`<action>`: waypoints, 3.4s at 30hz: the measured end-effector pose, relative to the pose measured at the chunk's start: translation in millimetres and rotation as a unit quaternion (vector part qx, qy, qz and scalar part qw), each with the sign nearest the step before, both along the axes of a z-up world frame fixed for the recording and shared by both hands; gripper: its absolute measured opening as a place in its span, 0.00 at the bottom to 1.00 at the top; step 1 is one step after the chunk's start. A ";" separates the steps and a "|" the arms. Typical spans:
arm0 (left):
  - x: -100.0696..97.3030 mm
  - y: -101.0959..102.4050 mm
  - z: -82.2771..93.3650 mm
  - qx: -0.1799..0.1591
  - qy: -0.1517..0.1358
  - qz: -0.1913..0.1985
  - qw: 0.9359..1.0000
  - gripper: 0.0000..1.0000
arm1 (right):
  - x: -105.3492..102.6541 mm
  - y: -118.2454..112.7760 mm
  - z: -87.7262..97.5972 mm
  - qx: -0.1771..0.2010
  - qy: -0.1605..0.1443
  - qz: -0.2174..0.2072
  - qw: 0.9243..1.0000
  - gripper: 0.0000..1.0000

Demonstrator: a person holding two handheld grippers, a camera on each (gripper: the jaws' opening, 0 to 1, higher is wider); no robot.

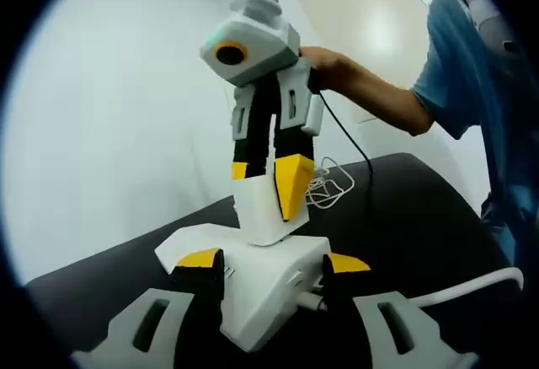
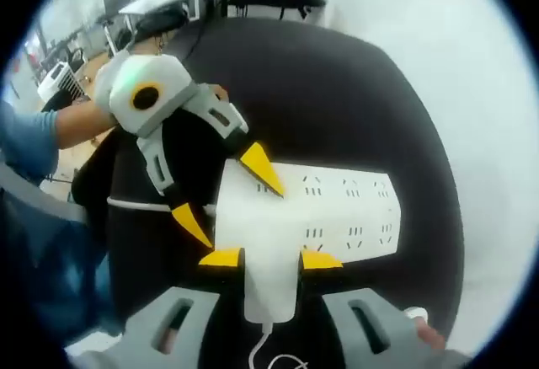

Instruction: Insert the desk lamp plug into the socket, turn on the power strip switch, turn on the lamp switch, then turn off the lamp switch, turn off the power strip switch, and remove the plug from the socket.

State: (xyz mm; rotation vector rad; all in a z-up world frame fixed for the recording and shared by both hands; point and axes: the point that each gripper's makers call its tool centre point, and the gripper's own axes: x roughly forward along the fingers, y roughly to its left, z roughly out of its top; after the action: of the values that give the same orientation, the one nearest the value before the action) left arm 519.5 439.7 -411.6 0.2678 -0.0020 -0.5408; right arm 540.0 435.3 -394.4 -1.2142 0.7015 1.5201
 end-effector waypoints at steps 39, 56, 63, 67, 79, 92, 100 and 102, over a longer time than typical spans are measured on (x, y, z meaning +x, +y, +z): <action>0.3 -2.8 2.3 -0.002 -0.006 -0.001 1.000 0.44 | 0.5 -7.6 15.8 0.180 0.025 -0.019 0.983 0.24; 16.0 25.8 4.0 -0.014 0.001 0.035 0.999 0.59 | 39.8 -32.0 25.7 0.226 0.162 -0.127 0.952 0.24; 23.8 35.6 0.6 -0.038 0.026 0.033 0.998 0.67 | 58.4 -48.5 12.5 0.237 0.231 -0.183 0.926 0.24; 23.5 34.1 0.3 -0.039 0.027 0.033 0.998 0.67 | 69.4 -50.9 6.8 0.243 0.254 -0.204 0.914 0.24; 9.2 22.0 1.3 -0.042 0.029 0.034 0.998 0.69 | 86.8 -58.9 -14.2 0.256 0.327 -0.271 0.869 0.24; 1.7 14.4 3.8 -0.039 0.022 0.036 0.998 0.72 | 101.5 -55.4 -21.8 0.288 0.294 -0.274 0.869 0.26; -0.6 9.5 4.8 -0.043 0.032 0.038 0.998 0.70 | 121.1 -64.0 -24.6 0.291 0.202 -0.251 0.901 0.29; 0.0 12.2 2.9 -0.049 0.043 0.038 0.997 0.70 | 128.4 -65.2 -23.0 0.297 0.179 -0.249 0.904 0.29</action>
State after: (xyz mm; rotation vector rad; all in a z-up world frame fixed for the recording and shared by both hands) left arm 519.5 451.9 -408.7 0.1482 0.0652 -0.4758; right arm 668.4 370.0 -417.4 -0.2612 0.6486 1.3733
